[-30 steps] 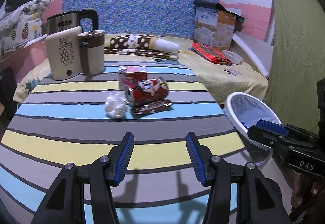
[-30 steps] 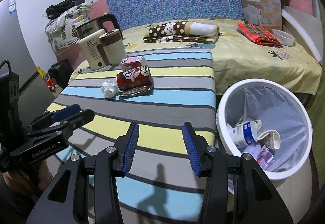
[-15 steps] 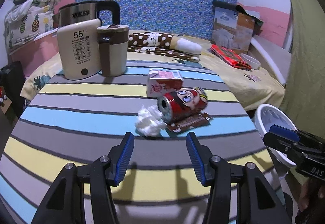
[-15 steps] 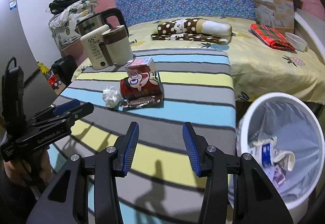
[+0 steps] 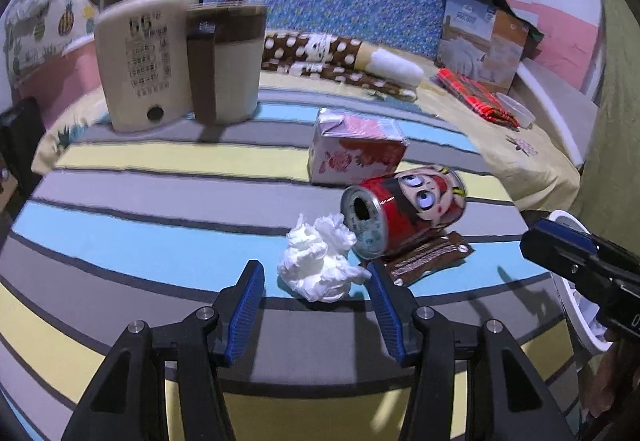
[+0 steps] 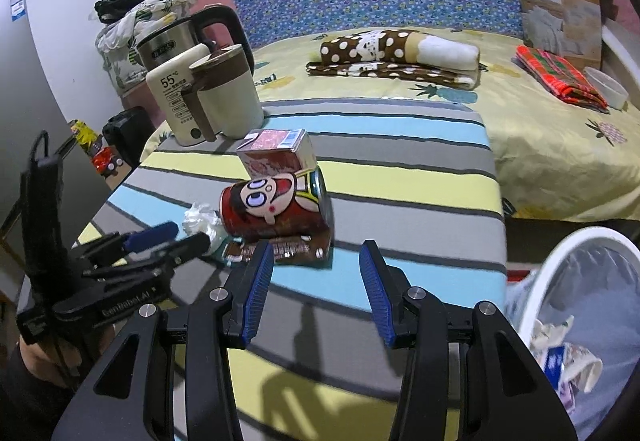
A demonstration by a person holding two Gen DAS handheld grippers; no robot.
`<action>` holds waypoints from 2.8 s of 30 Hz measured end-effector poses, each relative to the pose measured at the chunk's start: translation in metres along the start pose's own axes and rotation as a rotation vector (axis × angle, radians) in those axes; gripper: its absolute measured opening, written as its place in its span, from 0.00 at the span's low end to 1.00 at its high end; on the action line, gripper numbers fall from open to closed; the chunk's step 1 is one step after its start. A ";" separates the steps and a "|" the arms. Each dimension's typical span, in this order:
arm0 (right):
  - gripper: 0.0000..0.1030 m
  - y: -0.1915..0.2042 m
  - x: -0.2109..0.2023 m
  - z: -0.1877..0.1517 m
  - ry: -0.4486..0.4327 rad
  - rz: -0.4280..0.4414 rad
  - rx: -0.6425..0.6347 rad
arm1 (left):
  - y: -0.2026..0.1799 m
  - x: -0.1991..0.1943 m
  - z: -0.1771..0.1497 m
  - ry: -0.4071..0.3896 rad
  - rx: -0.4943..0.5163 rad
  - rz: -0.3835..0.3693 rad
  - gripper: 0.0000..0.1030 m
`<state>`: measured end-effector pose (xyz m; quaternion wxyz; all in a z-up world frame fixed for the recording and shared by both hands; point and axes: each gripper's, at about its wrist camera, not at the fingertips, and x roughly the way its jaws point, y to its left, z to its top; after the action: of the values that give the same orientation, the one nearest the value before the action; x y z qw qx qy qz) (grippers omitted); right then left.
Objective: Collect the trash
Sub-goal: 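Grasp the white tissue with the left tool while the right tool grasps the red can, then carry the tissue and red can over the bin and open both tools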
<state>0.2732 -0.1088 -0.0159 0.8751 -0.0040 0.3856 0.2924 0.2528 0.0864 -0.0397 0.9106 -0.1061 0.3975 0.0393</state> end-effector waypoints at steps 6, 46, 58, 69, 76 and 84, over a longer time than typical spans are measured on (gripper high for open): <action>0.46 -0.004 0.018 0.009 0.022 0.026 -0.008 | 0.004 0.011 -0.001 0.027 -0.007 -0.006 0.31; 0.68 0.048 0.056 0.011 0.075 0.082 -0.176 | 0.062 -0.035 -0.024 -0.029 -0.093 0.027 0.29; 0.55 0.045 0.039 0.007 0.057 0.077 -0.104 | 0.060 -0.032 -0.024 -0.027 -0.088 0.010 0.29; 0.53 0.042 -0.005 -0.001 -0.026 0.080 -0.067 | 0.038 -0.054 -0.030 -0.052 -0.055 -0.017 0.29; 0.53 0.037 -0.033 -0.012 -0.061 0.073 -0.039 | 0.012 -0.071 -0.038 -0.058 -0.014 -0.047 0.29; 0.53 0.021 -0.063 -0.029 -0.094 0.056 0.015 | -0.025 -0.088 -0.047 -0.062 0.042 -0.093 0.29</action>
<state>0.2098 -0.1299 0.0110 0.8837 0.0273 0.3462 0.3139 0.1630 0.0523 -0.0018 0.9254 -0.1040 0.3644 -0.0082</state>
